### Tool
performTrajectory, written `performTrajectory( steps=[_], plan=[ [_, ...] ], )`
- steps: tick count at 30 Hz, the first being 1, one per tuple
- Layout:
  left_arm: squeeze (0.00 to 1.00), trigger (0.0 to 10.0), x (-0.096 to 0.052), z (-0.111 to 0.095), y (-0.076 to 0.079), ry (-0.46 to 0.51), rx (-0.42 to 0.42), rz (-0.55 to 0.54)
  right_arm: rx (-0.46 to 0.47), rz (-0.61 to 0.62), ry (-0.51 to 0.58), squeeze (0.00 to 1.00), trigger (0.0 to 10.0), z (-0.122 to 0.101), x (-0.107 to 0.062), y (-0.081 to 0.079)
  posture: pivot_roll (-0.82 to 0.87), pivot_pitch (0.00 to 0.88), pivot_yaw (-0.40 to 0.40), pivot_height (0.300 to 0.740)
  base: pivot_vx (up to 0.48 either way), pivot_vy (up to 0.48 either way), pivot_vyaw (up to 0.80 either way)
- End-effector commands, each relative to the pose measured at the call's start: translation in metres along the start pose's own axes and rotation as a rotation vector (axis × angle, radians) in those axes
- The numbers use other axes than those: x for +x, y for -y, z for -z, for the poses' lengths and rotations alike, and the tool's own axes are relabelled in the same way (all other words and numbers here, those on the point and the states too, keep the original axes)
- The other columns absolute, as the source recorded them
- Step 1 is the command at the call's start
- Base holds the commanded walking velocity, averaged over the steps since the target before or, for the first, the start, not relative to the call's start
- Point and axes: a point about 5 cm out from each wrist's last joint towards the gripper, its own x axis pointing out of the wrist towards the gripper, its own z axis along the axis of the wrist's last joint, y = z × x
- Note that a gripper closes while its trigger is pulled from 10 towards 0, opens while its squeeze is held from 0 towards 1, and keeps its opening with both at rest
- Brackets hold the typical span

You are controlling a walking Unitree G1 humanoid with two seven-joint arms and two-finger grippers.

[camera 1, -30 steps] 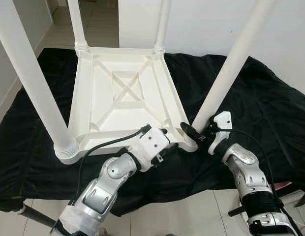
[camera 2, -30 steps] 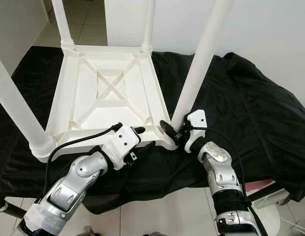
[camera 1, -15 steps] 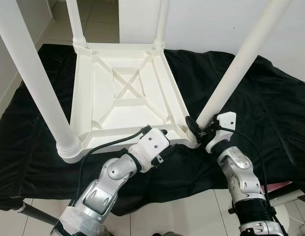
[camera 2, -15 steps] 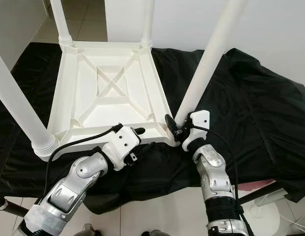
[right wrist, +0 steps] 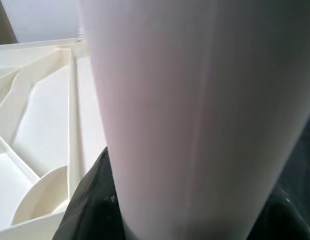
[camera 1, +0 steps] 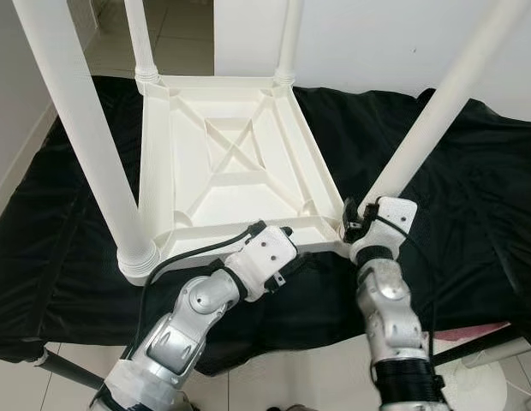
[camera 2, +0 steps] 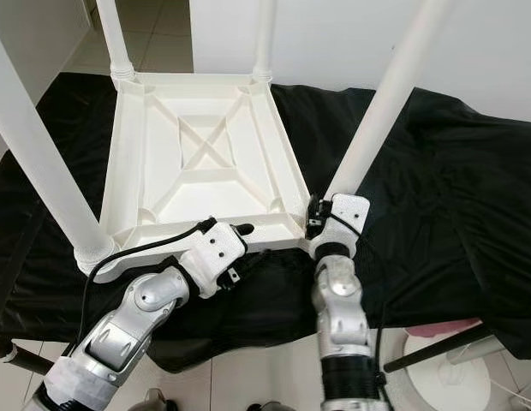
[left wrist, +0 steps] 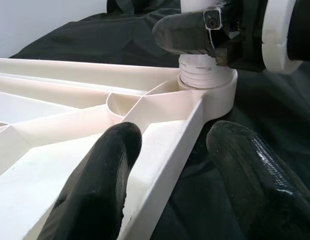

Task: Building children table

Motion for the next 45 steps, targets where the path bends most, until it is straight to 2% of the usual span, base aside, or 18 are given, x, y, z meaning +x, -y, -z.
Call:
performTrajectory(
  steps=[1,6,11,20,21,22,23,28,29,31,32,35,37,39,42,44,45],
  plan=[
    [0.00,10.0,0.003,0.000,0.005,0.004,0.004,0.024,-0.021,0.023,-0.056,0.00,10.0,0.012,-0.006,0.010,0.01,0.062,-0.104,0.740,0.000,0.000,0.00],
    [0.00,10.0,0.004,0.000,0.003,0.006,0.011,0.025,-0.036,0.017,-0.047,0.00,10.0,0.010,-0.003,0.014,0.01,0.054,-0.102,0.740,0.000,0.000,0.00],
    [0.00,10.0,0.005,-0.001,0.003,0.010,0.016,0.025,-0.044,0.042,-0.054,0.00,10.0,0.010,-0.006,0.005,0.01,0.042,-0.098,0.740,0.000,0.000,0.00],
    [0.00,10.0,0.004,0.000,0.005,0.009,0.022,0.030,-0.054,0.044,-0.057,0.00,10.0,0.009,-0.007,0.006,0.01,0.043,-0.098,0.740,0.000,0.000,0.00],
    [0.00,10.0,0.004,0.000,0.005,0.009,0.023,0.030,-0.053,0.042,-0.058,0.20,10.0,0.009,-0.007,0.006,0.01,0.043,-0.098,0.740,0.000,0.000,0.00],
    [0.00,10.0,0.004,0.000,0.005,0.009,0.023,0.030,-0.053,0.042,-0.058,0.20,10.0,0.009,-0.007,0.006,0.01,0.043,-0.098,0.740,0.000,0.000,0.00],
    [0.00,10.0,0.004,0.001,0.005,0.007,0.024,0.030,-0.039,0.010,-0.028,1.00,10.0,0.005,-0.007,0.007,0.00,0.043,-0.099,0.740,0.000,0.000,0.00],
    [0.00,10.0,0.004,0.001,0.006,0.006,0.023,0.032,-0.036,-0.060,0.009,1.00,10.0,0.001,-0.008,0.015,0.00,0.044,-0.099,0.740,0.000,0.000,0.00],
    [0.00,10.0,0.004,0.001,0.006,0.007,0.023,0.033,-0.045,-0.132,0.006,0.31,10.0,0.002,-0.009,0.018,0.00,0.045,-0.099,0.740,0.000,0.000,0.00],
    [0.00,10.0,0.004,0.001,0.006,0.007,0.023,0.033,-0.045,-0.132,0.006,0.31,10.0,0.002,-0.009,0.018,0.00,0.045,-0.099,0.740,0.000,0.000,0.00],
    [0.00,10.0,0.004,0.001,0.006,0.007,0.022,0.033,-0.039,-0.153,0.004,0.00,10.0,0.002,-0.009,0.019,0.00,0.045,-0.099,0.740,0.000,0.000,0.00],
    [0.00,10.0,0.004,0.001,0.006,0.008,0.022,0.033,-0.035,-0.165,0.003,0.00,10.0,0.002,-0.009,0.020,0.00,0.045,-0.099,0.740,0.000,0.000,0.00],
    [0.00,10.0,0.005,0.001,0.007,0.009,0.021,0.036,-0.049,-0.256,0.008,0.00,10.0,0.001,-0.007,0.027,-0.01,0.048,-0.097,0.740,0.000,0.000,0.00],
    [0.00,10.0,0.005,0.001,0.007,0.009,0.021,0.036,-0.049,-0.256,0.008,0.00,10.0,0.001,-0.007,0.027,-0.01,0.048,-0.097,0.740,0.000,0.000,0.00],
    [0.00,10.0,0.005,0.001,0.008,0.012,0.020,0.040,-0.070,-0.379,0.008,0.00,10.0,-0.001,-0.001,0.034,-0.02,0.049,-0.095,0.740,0.000,0.000,0.00],
    [0.00,10.0,0.005,0.001,0.008,0.012,0.020,0.040,-0.070,-0.379,0.008,0.00,10.0,-0.001,-0.001,0.034,-0.02,0.049,-0.095,0.740,0.000,0.000,0.00],
    [0.00,10.0,0.005,0.001,0.008,0.013,0.019,0.042,-0.087,-0.432,0.009,0.00,10.0,-0.003,0.003,0.037,-0.02,0.049,-0.095,0.740,0.000,0.000,0.00]
  ],
)
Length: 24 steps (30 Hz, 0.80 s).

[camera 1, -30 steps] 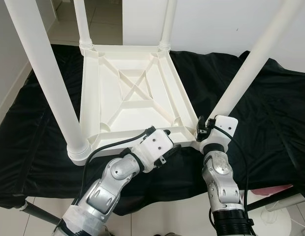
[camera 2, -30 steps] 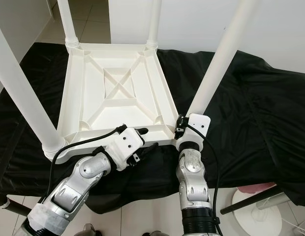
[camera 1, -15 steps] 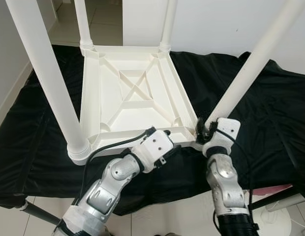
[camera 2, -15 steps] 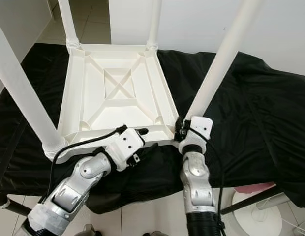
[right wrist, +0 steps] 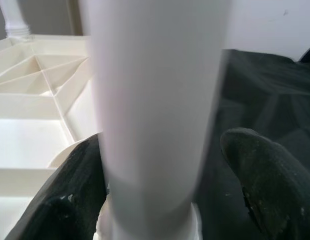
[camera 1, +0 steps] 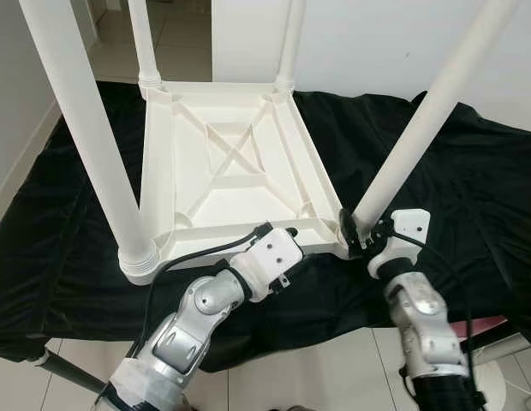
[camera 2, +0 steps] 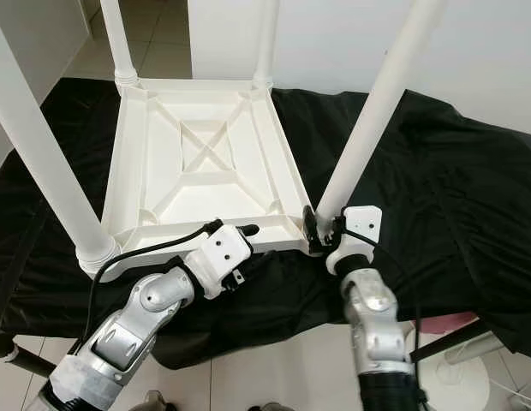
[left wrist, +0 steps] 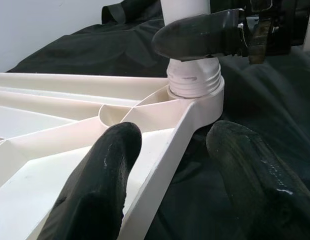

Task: Building children table

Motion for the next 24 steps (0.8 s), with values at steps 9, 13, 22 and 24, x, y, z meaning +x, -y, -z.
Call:
performTrajectory(
  steps=[9,13,22,24],
  plan=[
    [0.00,10.0,0.002,0.000,0.004,0.000,0.008,0.026,-0.084,-0.279,-0.041,0.00,10.0,0.000,0.010,0.011,-0.01,0.054,-0.095,0.740,0.000,0.000,0.00],
    [0.00,10.0,0.001,0.001,0.002,-0.003,0.011,0.014,-0.091,-0.349,-0.071,0.00,10.0,0.006,0.015,0.009,0.00,0.059,-0.092,0.740,0.000,0.000,0.00],
    [0.00,10.0,0.000,0.000,-0.001,-0.007,0.013,-0.003,-0.085,-0.394,-0.081,0.00,0.0,0.011,0.027,0.004,0.01,0.077,-0.098,0.740,0.000,0.000,0.00],
    [0.00,10.0,-0.002,0.001,-0.003,-0.011,0.011,-0.017,-0.080,-0.399,-0.084,0.00,0.0,0.013,0.026,0.004,0.02,0.081,-0.099,0.740,0.000,0.000,0.00]
  ],
)
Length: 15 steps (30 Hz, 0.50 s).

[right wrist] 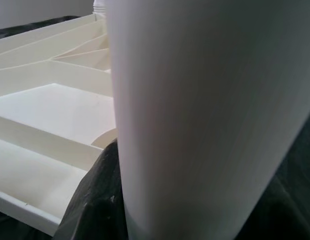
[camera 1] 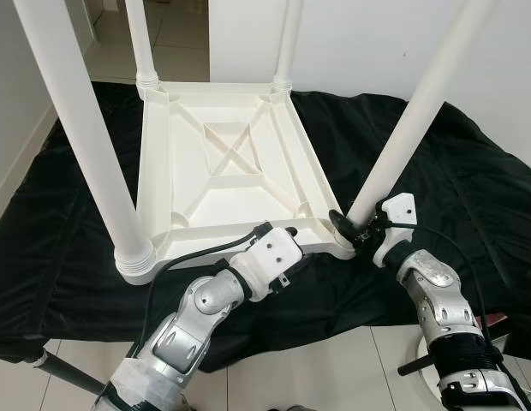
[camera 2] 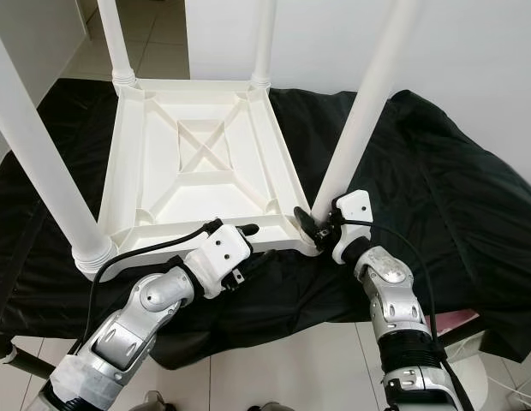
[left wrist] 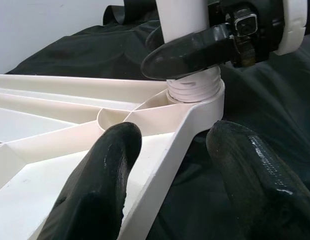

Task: Building children table

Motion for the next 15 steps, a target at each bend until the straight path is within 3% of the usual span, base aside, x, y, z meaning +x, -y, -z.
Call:
performTrajectory(
  steps=[1,5,6,7,8,9,12,15],
  plan=[
    [0.00,10.0,-0.0013,0.0008,-0.0005,-0.011,0.009,-0.006,-0.007,-0.037,-0.021,0.00,0.0,0.0051,0.0010,-0.0047,0.02,0.081,-0.099,0.740,0.000,0.000,0.00],
    [0.00,10.0,-0.0014,0.0008,-0.0005,-0.011,0.009,-0.007,-0.007,-0.039,-0.021,0.00,0.0,0.0053,0.0009,-0.0047,0.02,0.081,-0.099,0.740,0.000,0.000,0.00],
    [0.00,10.0,-0.0017,0.0012,0.0004,-0.013,0.007,-0.008,0.000,-0.037,-0.019,0.00,3.8,0.0065,0.0002,-0.0037,0.02,0.090,-0.104,0.740,0.000,0.000,0.00],
    [0.00,10.0,-0.0017,0.0012,0.0004,-0.013,0.007,-0.008,0.000,-0.037,-0.019,0.00,3.8,0.0065,0.0002,-0.0037,0.02,0.090,-0.104,0.740,0.000,0.000,0.00],
    [0.00,10.0,-0.0017,0.0014,0.0006,-0.013,0.006,-0.008,0.002,-0.031,-0.017,0.00,7.9,0.0068,-0.0001,-0.0030,0.02,0.090,-0.104,0.740,0.000,0.000,0.00],
    [0.00,10.0,-0.0016,0.0013,0.0005,-0.013,0.005,-0.009,0.015,-0.023,-0.010,0.00,10.0,0.0063,-0.0003,-0.0031,0.01,0.094,-0.102,0.740,0.000,0.000,0.00],
    [0.00,10.0,-0.0016,0.0012,0.0003,-0.013,0.004,-0.009,0.025,-0.017,-0.005,0.00,10.0,0.0059,-0.0003,-0.0032,0.01,0.094,-0.102,0.740,0.000,0.000,0.00],
    [0.00,10.0,-0.0013,0.0012,0.0004,-0.012,0.004,-0.008,0.011,0.069,-0.013,0.00,10.0,0.0060,-0.0016,-0.0007,0.01,0.093,-0.105,0.740,0.000,0.000,0.00]
  ],
)
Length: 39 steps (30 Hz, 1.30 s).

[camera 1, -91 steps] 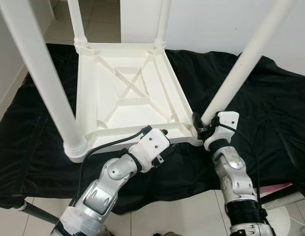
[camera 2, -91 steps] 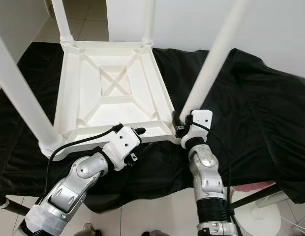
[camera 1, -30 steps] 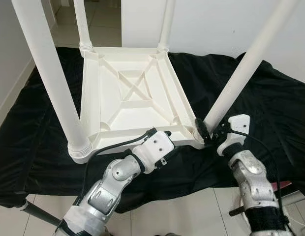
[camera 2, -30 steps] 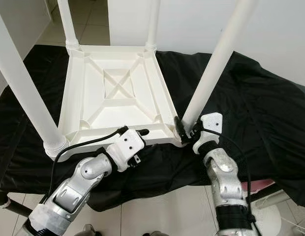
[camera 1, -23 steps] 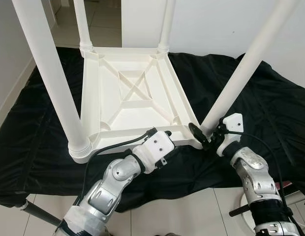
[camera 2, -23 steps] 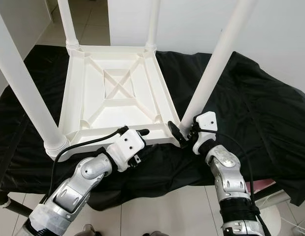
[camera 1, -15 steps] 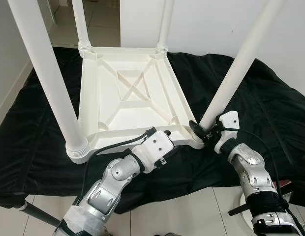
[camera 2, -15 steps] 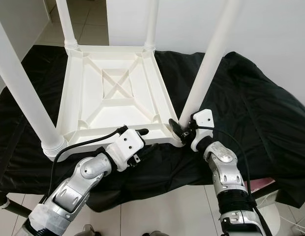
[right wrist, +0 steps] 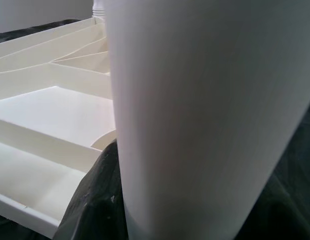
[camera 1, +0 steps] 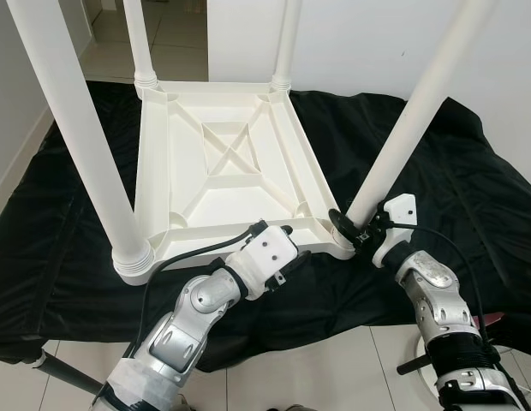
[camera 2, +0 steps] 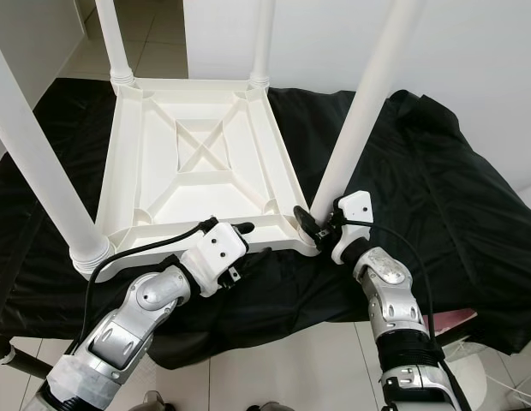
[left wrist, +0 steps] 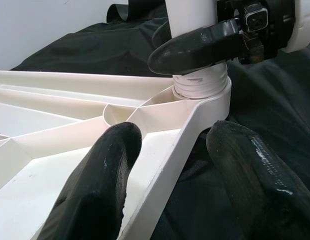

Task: Building children table

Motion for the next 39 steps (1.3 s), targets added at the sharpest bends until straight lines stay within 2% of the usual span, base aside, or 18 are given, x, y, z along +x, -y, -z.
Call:
performTrajectory(
  steps=[1,7,9,10,11,13,14,16,18,19,21,32,33,34,39],
  plan=[
    [0.00,10.0,0.000,0.000,0.002,-0.006,0.003,0.002,-0.007,0.066,-0.037,0.00,10.0,0.006,-0.003,0.000,0.01,0.093,-0.102,0.740,0.000,0.000,0.00],
    [0.00,10.0,0.001,-0.001,0.002,-0.004,0.003,0.004,0.021,0.170,-0.035,0.00,10.0,0.007,-0.009,-0.009,0.00,0.093,-0.094,0.740,0.000,0.000,0.00],
    [0.00,10.0,0.001,-0.001,0.002,-0.004,0.003,0.004,0.021,0.170,-0.035,0.00,10.0,0.007,-0.009,-0.009,0.00,0.093,-0.094,0.740,0.000,0.000,0.00],
    [0.00,10.0,0.001,-0.001,0.002,-0.003,0.004,0.010,0.051,0.236,-0.039,0.00,10.0,0.009,-0.008,-0.013,-0.01,0.092,-0.081,0.740,0.000,0.000,0.00],
    [0.00,10.0,0.001,-0.001,0.002,-0.003,0.004,0.010,0.051,0.236,-0.039,0.00,10.0,0.009,-0.008,-0.013,-0.01,0.092,-0.081,0.740,0.000,0.000,0.00],
    [0.00,10.0,0.004,-0.001,0.002,0.000,0.008,0.021,0.100,0.386,-0.072,0.00,10.0,0.019,-0.002,-0.033,-0.02,0.092,-0.070,0.740,0.000,0.000,0.00],
    [0.00,10.0,0.004,-0.001,0.002,0.000,0.008,0.021,0.100,0.386,-0.072,0.00,10.0,0.019,-0.002,-0.033,-0.02,0.092,-0.070,0.740,0.000,0.000,0.00],
    [0.00,10.0,0.006,-0.002,0.002,0.001,0.019,0.030,0.129,0.499,-0.094,0.00,10.0,0.024,0.002,-0.051,-0.02,0.090,-0.070,0.740,0.000,0.000,0.00],
    [0.00,10.0,0.006,-0.002,0.002,0.001,0.019,0.031,0.130,0.529,-0.100,0.00,10.0,0.025,0.002,-0.055,-0.01,0.090,-0.069,0.740,0.000,0.000,0.00],
    [0.00,10.0,0.006,-0.002,0.001,0.000,0.021,0.028,0.142,0.523,-0.098,0.00,10.0,0.024,0.005,-0.064,-0.01,0.091,-0.070,0.740,0.000,0.000,0.00],
    [0.00,10.0,0.005,-0.001,-0.001,-0.003,0.024,0.025,0.148,0.502,-0.094,0.00,10.0,0.023,0.007,-0.070,-0.01,0.091,-0.071,0.740,0.000,0.000,0.00],
    [0.00,10.0,0.004,0.000,-0.003,-0.008,0.031,0.018,0.137,0.502,-0.083,0.00,10.0,0.018,0.008,-0.065,-0.01,0.088,-0.079,0.740,0.000,0.000,0.00],
    [0.00,10.0,0.004,0.000,-0.003,-0.008,0.032,0.015,0.140,0.486,-0.080,0.84,10.0,0.017,0.008,-0.067,-0.01,0.087,-0.081,0.740,0.000,0.000,0.00],
    [0.00,10.0,0.004,0.001,-0.003,-0.010,0.033,0.014,0.142,0.473,-0.073,1.00,10.0,0.016,0.009,-0.069,-0.01,0.087,-0.081,0.740,0.000,0.000,0.00],
    [0.00,10.0,0.003,0.002,-0.004,-0.012,0.036,0.011,0.136,0.470,-0.061,1.00,10.0,0.014,0.008,-0.067,0.00,0.089,-0.088,0.740,0.000,0.000,0.00]
  ],
)
